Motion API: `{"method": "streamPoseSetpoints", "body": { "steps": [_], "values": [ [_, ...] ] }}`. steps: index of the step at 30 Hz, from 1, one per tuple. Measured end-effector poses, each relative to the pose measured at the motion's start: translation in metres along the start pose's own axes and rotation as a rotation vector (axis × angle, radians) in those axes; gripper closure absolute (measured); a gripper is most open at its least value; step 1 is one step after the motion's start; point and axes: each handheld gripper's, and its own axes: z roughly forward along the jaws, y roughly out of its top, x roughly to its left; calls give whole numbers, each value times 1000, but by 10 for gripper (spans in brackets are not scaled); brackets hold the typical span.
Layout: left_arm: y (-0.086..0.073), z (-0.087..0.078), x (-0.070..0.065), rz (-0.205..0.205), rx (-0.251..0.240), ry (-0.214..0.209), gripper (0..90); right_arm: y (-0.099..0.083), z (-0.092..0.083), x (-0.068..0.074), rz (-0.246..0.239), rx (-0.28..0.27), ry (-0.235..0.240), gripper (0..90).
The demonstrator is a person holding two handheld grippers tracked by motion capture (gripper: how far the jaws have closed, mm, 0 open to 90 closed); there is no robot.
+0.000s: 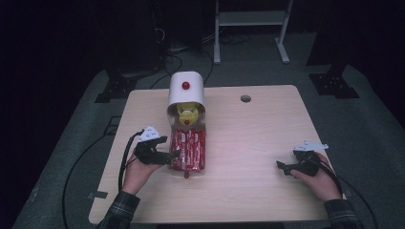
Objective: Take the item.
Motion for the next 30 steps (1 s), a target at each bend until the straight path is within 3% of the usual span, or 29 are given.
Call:
{"method": "streamPoseSetpoints", "body": {
  "steps": [8, 30],
  "values": [
    [2, 10, 2, -3, 5, -2, 260, 0, 0, 0, 0, 0, 0, 120],
    [11, 33, 4, 37, 62, 62, 391, 0, 0, 0, 0, 0, 0, 120]
  ]
}}
